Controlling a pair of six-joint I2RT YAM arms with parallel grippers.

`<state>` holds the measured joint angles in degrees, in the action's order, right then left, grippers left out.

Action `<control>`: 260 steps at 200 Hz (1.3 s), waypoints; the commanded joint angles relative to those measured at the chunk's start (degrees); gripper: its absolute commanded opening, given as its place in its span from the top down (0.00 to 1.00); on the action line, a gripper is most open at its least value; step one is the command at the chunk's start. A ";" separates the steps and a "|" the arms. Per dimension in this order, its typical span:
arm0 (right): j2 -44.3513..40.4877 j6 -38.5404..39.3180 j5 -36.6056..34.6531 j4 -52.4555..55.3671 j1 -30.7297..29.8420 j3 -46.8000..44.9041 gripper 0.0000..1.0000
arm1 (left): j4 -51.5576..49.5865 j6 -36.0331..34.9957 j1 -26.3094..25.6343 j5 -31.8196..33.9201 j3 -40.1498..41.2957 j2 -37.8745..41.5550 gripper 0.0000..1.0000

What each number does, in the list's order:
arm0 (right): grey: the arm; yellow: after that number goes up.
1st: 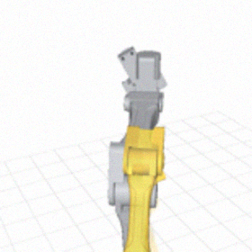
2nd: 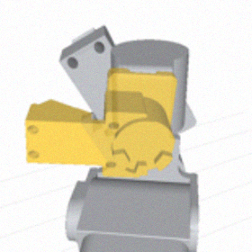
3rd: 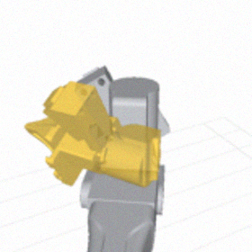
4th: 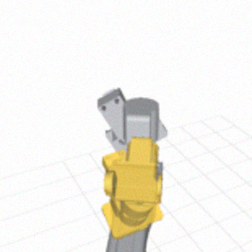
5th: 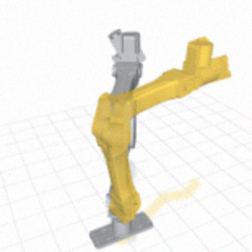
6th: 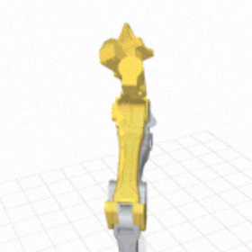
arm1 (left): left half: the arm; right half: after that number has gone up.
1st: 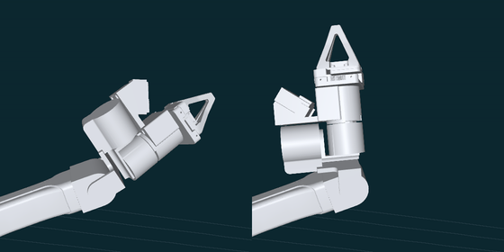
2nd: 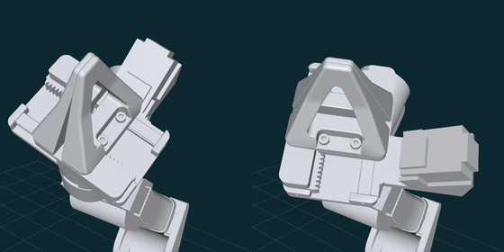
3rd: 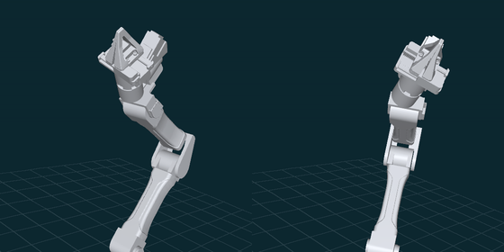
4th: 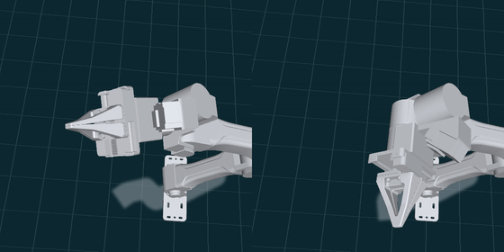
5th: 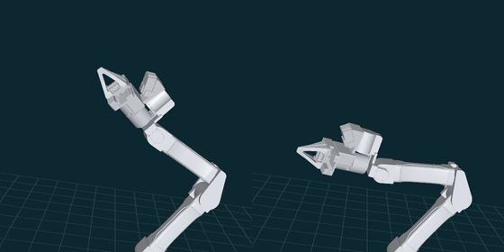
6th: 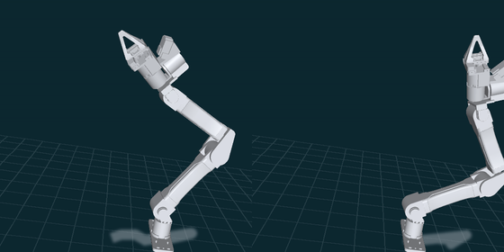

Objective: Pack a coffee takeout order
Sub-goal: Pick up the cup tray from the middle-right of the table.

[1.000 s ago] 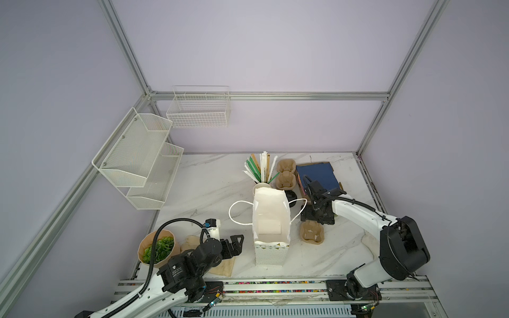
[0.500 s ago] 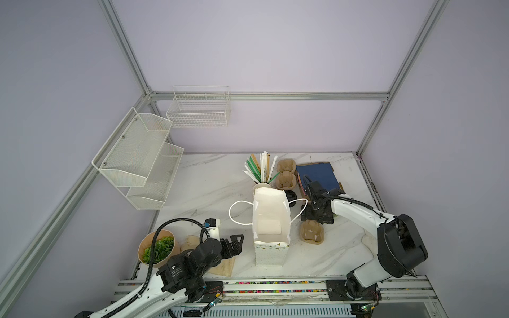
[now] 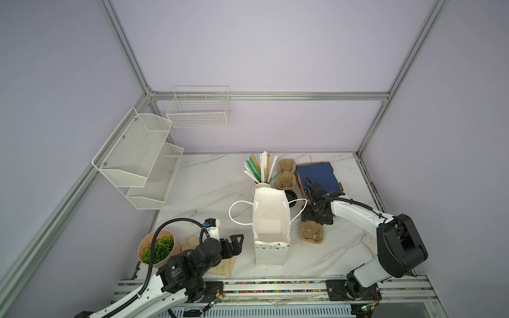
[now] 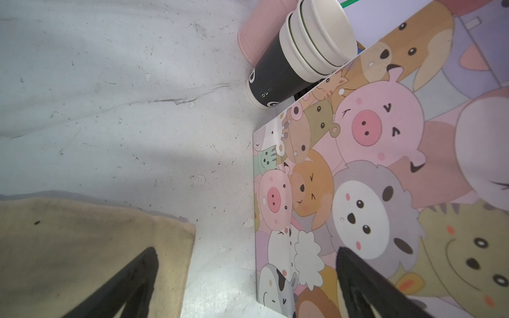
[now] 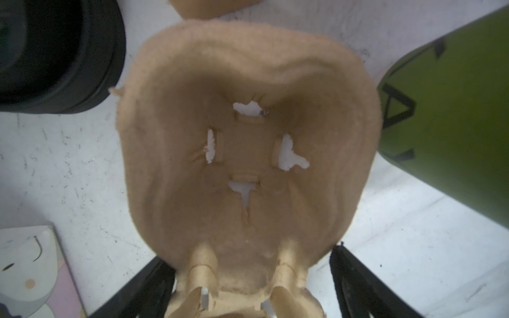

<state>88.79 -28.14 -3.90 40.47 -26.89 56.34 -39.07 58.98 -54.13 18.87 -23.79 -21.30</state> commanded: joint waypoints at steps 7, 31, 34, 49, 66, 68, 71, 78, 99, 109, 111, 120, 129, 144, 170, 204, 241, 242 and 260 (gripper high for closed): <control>-1.29 -1.59 0.20 0.33 0.22 -1.35 0.12 | 1.17 0.17 -0.10 0.65 -3.72 0.38 0.00; -2.00 -2.14 0.50 0.71 0.16 -1.53 0.12 | 1.42 0.17 -0.10 0.63 -3.59 0.21 0.00; -2.07 -2.18 0.43 0.69 0.12 -1.59 0.11 | 1.40 0.17 -0.14 0.64 -3.58 0.21 0.00; -2.06 -2.52 0.56 0.68 0.14 -1.92 0.10 | 1.39 0.17 -0.13 0.64 -3.48 0.21 0.00; -2.55 -3.08 0.71 1.19 0.15 -1.96 0.09 | 1.25 0.17 -0.10 0.59 -3.62 0.38 0.00; -2.68 -3.20 0.84 1.19 0.10 -1.98 0.09 | 1.25 0.17 -0.14 0.63 -3.58 0.38 0.00; -2.89 -3.28 0.98 1.12 0.10 -2.05 0.09 | 1.13 0.17 -0.11 0.64 -3.62 0.46 0.00; -3.41 -3.53 1.09 1.06 0.07 -2.07 0.08 | 1.08 0.14 -0.06 0.60 -3.50 0.55 0.00; -3.79 -3.57 1.37 0.33 0.09 -2.62 0.07 | 0.89 0.33 -0.10 0.64 -3.18 0.95 0.00; -3.51 -3.59 1.35 -0.03 0.01 -2.96 0.07 | 0.89 0.42 -0.09 0.69 -3.08 1.08 0.00; -3.47 -3.59 1.42 -0.21 0.00 -3.05 0.07 | 0.87 0.43 -0.12 0.65 -3.03 1.13 0.00; -3.37 -3.67 1.69 -0.52 -0.11 -3.16 0.09 | 0.84 0.52 -0.08 0.72 -2.99 1.25 0.00; -3.22 -3.97 1.62 -0.73 -0.25 -3.16 0.11 | 0.84 0.52 -0.12 0.63 -2.96 1.30 0.00; -2.97 -4.37 1.62 -0.94 -0.76 -2.86 0.13 | 0.69 0.53 -0.10 0.72 -3.00 1.39 0.00; -1.86 -4.94 0.67 -0.73 -2.33 -1.79 0.14 | 0.59 0.59 -0.15 0.70 -2.97 1.51 0.00; -0.78 -4.62 -1.37 -0.80 -2.55 -2.09 0.15 | 1.01 1.11 -0.10 0.33 -2.73 1.59 0.00; -0.70 -4.65 -1.85 -1.30 -2.55 -2.62 0.21 | 2.57 2.44 -0.10 -1.33 -1.53 1.59 0.00; -0.80 -4.69 -1.83 -1.24 -2.55 -2.63 0.21 | 2.62 2.49 -0.14 -1.40 -1.53 1.60 0.00; -1.38 -4.53 -2.16 -0.66 -2.59 -2.33 0.23 | 3.83 3.69 -0.11 -3.06 -0.96 1.53 0.00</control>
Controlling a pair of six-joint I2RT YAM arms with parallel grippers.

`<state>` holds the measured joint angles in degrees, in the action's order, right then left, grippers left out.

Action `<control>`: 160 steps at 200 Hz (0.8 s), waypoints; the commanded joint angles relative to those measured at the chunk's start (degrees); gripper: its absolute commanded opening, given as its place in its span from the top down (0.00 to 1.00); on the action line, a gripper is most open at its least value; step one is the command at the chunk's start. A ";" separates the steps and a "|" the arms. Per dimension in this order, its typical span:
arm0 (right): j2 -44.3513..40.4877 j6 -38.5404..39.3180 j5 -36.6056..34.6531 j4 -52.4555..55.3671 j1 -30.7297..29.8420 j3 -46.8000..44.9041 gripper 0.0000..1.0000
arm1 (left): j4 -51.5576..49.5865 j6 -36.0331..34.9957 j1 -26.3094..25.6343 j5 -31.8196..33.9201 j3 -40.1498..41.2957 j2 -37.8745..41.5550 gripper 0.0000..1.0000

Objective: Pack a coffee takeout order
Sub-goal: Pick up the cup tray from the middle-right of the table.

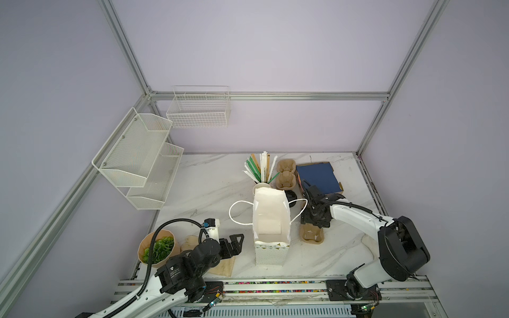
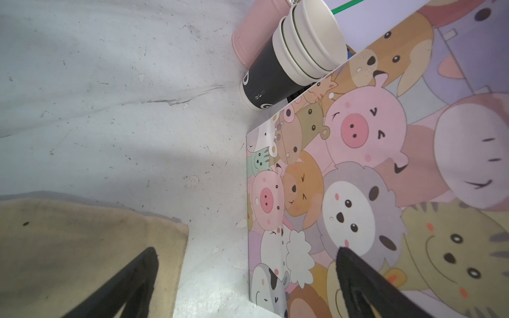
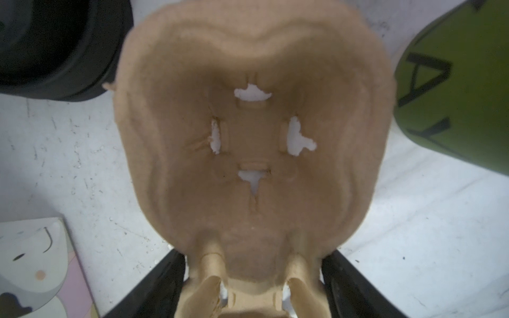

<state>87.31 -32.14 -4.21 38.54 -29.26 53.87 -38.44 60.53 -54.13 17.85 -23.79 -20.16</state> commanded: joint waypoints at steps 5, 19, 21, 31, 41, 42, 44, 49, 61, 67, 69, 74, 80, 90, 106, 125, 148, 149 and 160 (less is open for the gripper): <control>-0.15 -0.55 -1.86 1.36 -0.19 0.18 0.23 | 3.50 2.57 -0.13 -2.55 -0.76 0.32 0.00; -0.85 -0.50 -1.77 1.54 -0.20 0.34 0.24 | 4.38 3.64 -0.11 -3.97 -0.09 -0.05 0.00; -0.94 -0.50 -1.68 1.53 -0.19 0.40 0.24 | 4.52 3.81 -0.10 -4.25 -0.02 -0.05 0.00; -1.41 -0.44 -1.46 1.55 -0.21 0.49 0.25 | 5.13 4.60 -0.10 -5.45 0.49 -0.30 0.00; -1.60 -0.38 -1.54 1.84 -0.19 0.78 0.25 | 5.92 5.48 -0.10 -6.65 1.30 -0.57 0.00; -1.61 -0.38 -1.52 1.91 -0.23 0.74 0.25 | 6.00 5.52 -0.10 -6.80 1.38 -0.66 0.00; -1.68 -0.36 -1.60 1.96 -0.20 0.85 0.25 | 6.18 5.66 -0.10 -7.02 1.56 -0.67 0.00; -1.73 -0.22 -1.73 2.18 -0.21 0.97 0.25 | 6.60 6.01 -0.10 -7.61 1.91 -0.74 0.00; -2.25 -0.12 -1.86 2.51 -0.19 1.30 0.25 | 7.13 6.69 -0.14 -8.66 2.56 -0.80 0.00; -2.50 -0.05 -1.86 2.74 -0.19 1.53 0.25 | 7.23 6.70 -0.14 -8.94 2.72 -0.76 0.00; -2.56 -0.03 -1.86 2.82 -0.19 1.56 0.25 | 7.23 6.70 -0.11 -8.96 2.70 -0.69 0.00; -2.91 -0.04 -1.86 2.99 -0.19 1.73 0.26 | 7.19 6.57 -0.16 -9.05 2.80 -0.59 0.00; -3.09 -0.03 -1.84 3.30 -0.21 1.99 0.25 | 7.08 6.41 -0.10 -9.13 2.87 -0.45 0.00; -3.47 0.02 -1.96 4.07 -0.17 2.74 0.25 | 6.97 6.40 -0.10 -9.15 3.03 -0.19 0.00; -4.26 0.23 -2.74 5.86 -0.23 4.43 0.25 | 6.98 6.90 -0.10 -9.72 3.50 -0.14 0.00; -5.65 0.41 -4.00 7.99 -0.19 6.93 0.25 | 7.91 7.81 -0.10 -11.53 4.29 -0.79 0.00; -6.85 0.41 -4.64 10.23 -0.19 9.78 0.25 | 9.84 8.86 -0.19 -13.20 5.48 -1.59 0.00; -6.91 0.41 -4.61 10.32 -0.19 9.90 0.25 | 9.94 8.88 -0.19 -13.24 5.49 -1.61 0.00; -7.53 0.32 -5.00 11.46 -0.19 11.43 0.25 | 11.27 9.53 -0.19 -13.94 6.17 -1.96 0.00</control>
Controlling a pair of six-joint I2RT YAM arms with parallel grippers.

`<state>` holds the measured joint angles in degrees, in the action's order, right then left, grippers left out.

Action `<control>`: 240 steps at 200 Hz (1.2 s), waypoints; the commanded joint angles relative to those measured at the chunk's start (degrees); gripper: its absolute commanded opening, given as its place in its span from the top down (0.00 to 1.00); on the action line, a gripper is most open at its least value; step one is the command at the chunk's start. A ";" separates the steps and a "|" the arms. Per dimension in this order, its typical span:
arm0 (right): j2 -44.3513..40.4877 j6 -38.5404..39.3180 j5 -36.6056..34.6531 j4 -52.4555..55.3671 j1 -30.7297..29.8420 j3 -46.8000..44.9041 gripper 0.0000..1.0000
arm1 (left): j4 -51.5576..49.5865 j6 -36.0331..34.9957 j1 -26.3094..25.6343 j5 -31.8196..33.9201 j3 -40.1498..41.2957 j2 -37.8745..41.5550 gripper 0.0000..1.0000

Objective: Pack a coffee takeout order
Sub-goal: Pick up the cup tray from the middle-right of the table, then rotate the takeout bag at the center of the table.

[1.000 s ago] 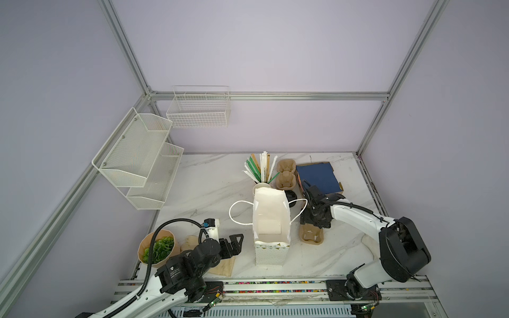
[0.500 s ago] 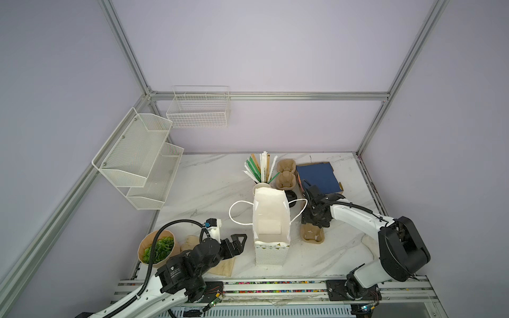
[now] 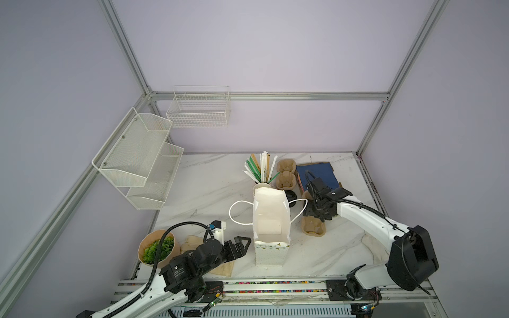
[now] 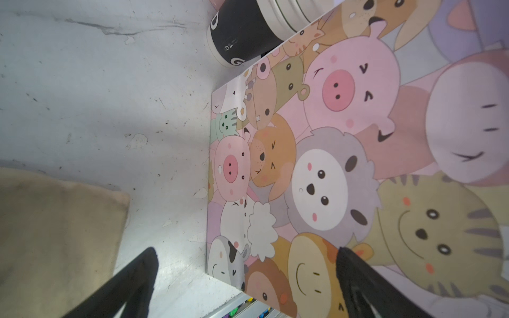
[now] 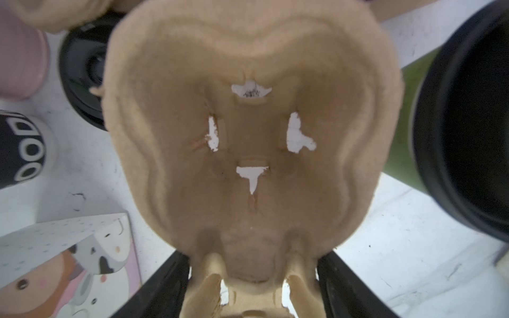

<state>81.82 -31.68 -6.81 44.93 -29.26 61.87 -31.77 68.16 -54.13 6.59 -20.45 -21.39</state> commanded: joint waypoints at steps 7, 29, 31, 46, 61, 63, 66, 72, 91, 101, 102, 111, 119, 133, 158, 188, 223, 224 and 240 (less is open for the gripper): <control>-2.51 -0.12 -2.71 5.71 -0.20 4.38 0.25 | 5.58 2.27 -0.25 -3.11 3.53 -1.00 0.00; -2.81 -0.22 -3.80 8.02 -0.19 8.10 0.25 | 9.66 3.42 -0.45 -4.37 5.22 -2.52 0.00; -2.81 -0.16 -3.86 8.30 -0.19 8.49 0.25 | 10.09 3.57 -0.45 -4.45 5.30 -2.76 0.00; -4.49 -0.05 -4.84 10.22 -0.20 11.38 0.25 | 12.94 3.91 -0.79 -4.74 5.78 -4.48 0.00; -4.82 0.37 -5.49 11.98 -0.19 13.97 0.25 | 15.48 3.82 -1.31 -4.65 5.81 -6.58 0.00; -4.83 0.43 -5.56 12.06 -0.19 14.29 0.25 | 15.85 3.82 -1.43 -4.66 5.82 -6.87 0.00; -4.94 0.41 -5.70 12.11 -0.20 14.81 0.25 | 16.46 3.81 -1.54 -4.66 5.79 -7.36 0.00; -5.07 0.40 -5.97 13.75 -0.17 15.79 0.25 | 17.58 3.81 -1.81 -4.66 5.77 -8.30 0.00; -5.43 0.65 -6.84 15.97 -0.23 19.03 0.25 | 20.49 3.65 -2.63 -4.52 5.60 -11.18 0.00; -5.53 0.90 -7.48 17.01 -0.19 20.84 0.25 | 22.06 3.60 -3.04 -4.39 5.61 -12.40 0.00; -5.49 0.91 -7.59 17.11 -0.19 21.02 0.25 | 22.25 3.67 -3.06 -4.35 5.65 -12.51 0.00; -5.60 1.07 -8.10 17.94 -0.22 22.46 0.25 | 23.81 3.63 -3.35 -4.22 5.68 -13.63 0.00; -5.58 1.27 -8.49 18.57 -0.21 23.63 0.25 | 25.06 3.62 -3.69 -4.05 5.77 -14.63 0.00; -5.33 1.66 -9.14 19.63 -0.19 25.99 0.25 | 27.13 3.56 -4.09 -3.87 5.77 -16.38 0.00; -4.44 2.79 -11.19 22.18 -0.19 31.98 0.25 | 31.29 3.53 -4.82 -3.58 5.77 -19.76 0.00; -3.42 7.15 -13.41 24.25 -0.19 39.52 0.25 | 34.28 2.90 -5.18 -2.84 5.07 -22.95 0.00; -2.03 9.36 -11.83 25.12 -0.23 47.43 0.26 | 37.44 1.33 -5.23 -2.37 3.02 -26.81 0.00; -2.02 9.45 -11.74 25.12 -0.21 47.63 0.26 | 37.59 1.30 -5.21 -2.37 2.90 -26.93 0.00; -1.67 10.89 -10.12 25.12 -0.19 50.48 0.26 | 39.72 1.02 -5.31 -2.55 2.09 -29.38 0.00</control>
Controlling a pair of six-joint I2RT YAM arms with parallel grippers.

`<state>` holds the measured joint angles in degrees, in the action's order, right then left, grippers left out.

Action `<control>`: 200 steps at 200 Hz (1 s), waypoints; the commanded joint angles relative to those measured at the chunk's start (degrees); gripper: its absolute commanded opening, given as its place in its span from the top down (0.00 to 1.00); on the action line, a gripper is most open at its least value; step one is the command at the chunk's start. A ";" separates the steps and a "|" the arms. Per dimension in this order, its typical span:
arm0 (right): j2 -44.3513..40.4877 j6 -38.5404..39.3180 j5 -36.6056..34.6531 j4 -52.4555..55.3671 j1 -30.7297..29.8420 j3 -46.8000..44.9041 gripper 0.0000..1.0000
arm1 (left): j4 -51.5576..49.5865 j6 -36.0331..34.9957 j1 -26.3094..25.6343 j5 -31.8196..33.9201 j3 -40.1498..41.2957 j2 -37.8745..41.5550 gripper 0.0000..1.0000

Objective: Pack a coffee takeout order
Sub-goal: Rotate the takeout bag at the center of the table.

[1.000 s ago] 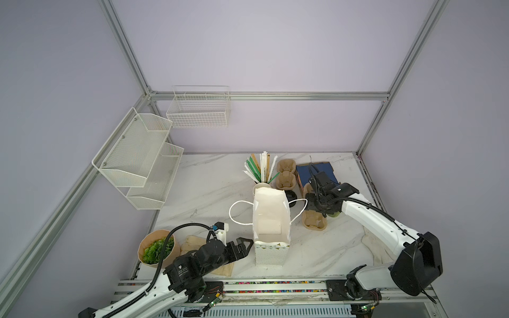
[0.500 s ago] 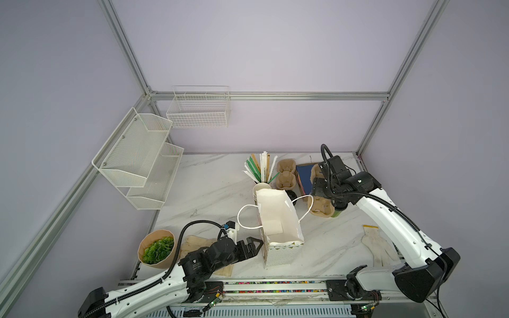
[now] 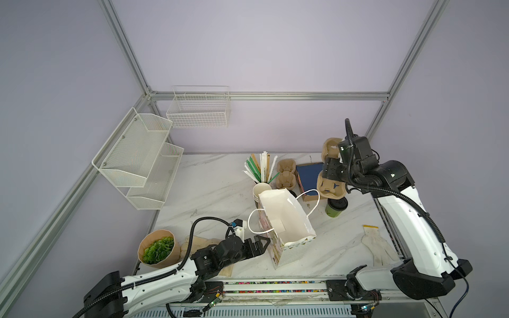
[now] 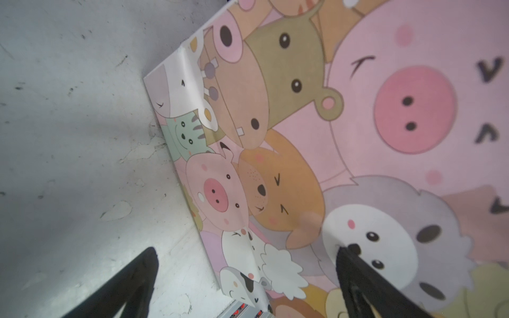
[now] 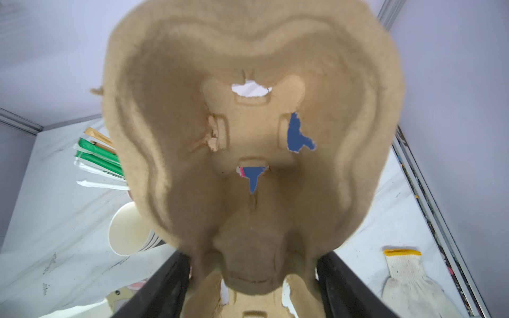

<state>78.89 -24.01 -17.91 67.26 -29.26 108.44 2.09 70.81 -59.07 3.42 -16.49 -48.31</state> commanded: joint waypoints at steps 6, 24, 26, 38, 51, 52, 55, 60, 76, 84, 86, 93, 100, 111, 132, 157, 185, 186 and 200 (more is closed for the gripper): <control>1.48 3.78 1.67 2.78 -0.19 4.89 0.26 | 6.99 -1.85 -0.39 0.49 -1.96 -3.22 0.00; 1.88 5.06 4.99 2.76 -0.19 7.22 0.26 | 8.26 -2.23 -0.35 0.76 -2.27 -4.82 0.00; 1.92 5.12 5.52 2.78 -0.19 7.37 0.26 | 8.41 -2.31 -0.30 0.79 -2.28 -4.89 0.00; 2.14 5.86 7.92 2.78 -0.29 8.44 0.26 | 8.83 -2.97 -0.35 1.32 -2.38 -5.12 0.00; 2.01 6.25 9.45 2.71 -0.78 9.27 0.26 | 9.18 -3.81 -0.37 2.13 -2.40 -4.87 0.00; 1.99 6.30 9.55 2.75 -0.84 9.30 0.26 | 9.22 -3.87 -0.36 2.17 -2.40 -4.82 0.00; 1.97 6.34 10.02 2.64 -1.04 9.51 0.26 | 9.47 -4.18 -0.39 2.35 -2.45 -4.66 0.00; 1.96 6.38 10.59 2.62 -1.26 9.83 0.26 | 9.35 -4.58 -0.35 2.90 -2.60 -4.37 0.00; 2.05 6.47 11.98 2.63 -2.06 10.70 0.27 | 6.61 -6.84 -0.19 4.66 -3.85 -2.65 0.00; 2.22 6.51 12.59 2.72 -2.44 11.26 0.27 | 4.23 -8.21 -0.13 5.57 -4.79 -1.34 0.00; 2.27 6.56 12.71 2.72 -2.53 11.48 0.27 | 3.62 -8.58 -0.09 5.79 -4.98 -0.93 0.00; 2.48 6.61 12.96 3.08 -2.85 12.43 0.27 | 1.01 -9.90 0.13 6.56 -6.02 0.32 0.00; 2.84 6.74 13.28 3.38 -3.14 13.50 0.27 | -1.75 -11.13 0.57 7.42 -6.91 1.99 0.00; 3.23 6.85 13.99 3.49 -3.56 15.41 0.27 | -5.50 -13.01 1.25 8.29 -7.96 4.64 0.00; 3.71 6.40 17.90 2.86 -4.03 17.41 0.26 | -12.90 -16.16 2.99 9.61 -10.03 9.34 0.00; 4.00 5.25 20.35 1.96 -5.49 16.69 0.26 | -21.16 -19.26 4.55 11.15 -12.46 13.87 0.00; 3.50 4.01 22.14 -0.10 -7.40 14.71 0.26 | -30.25 -23.26 5.35 15.07 -16.67 18.36 0.00; 3.52 3.90 22.18 -0.24 -7.44 14.61 0.26 | -30.63 -23.43 5.36 15.27 -16.92 18.48 0.00; 3.30 3.14 22.95 -1.45 -8.87 13.19 0.26 | -35.66 -26.33 5.50 18.61 -20.56 20.21 0.00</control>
<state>82.50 -19.29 2.44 68.29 -36.21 123.57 -22.76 51.31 -54.08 15.44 -27.00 -30.92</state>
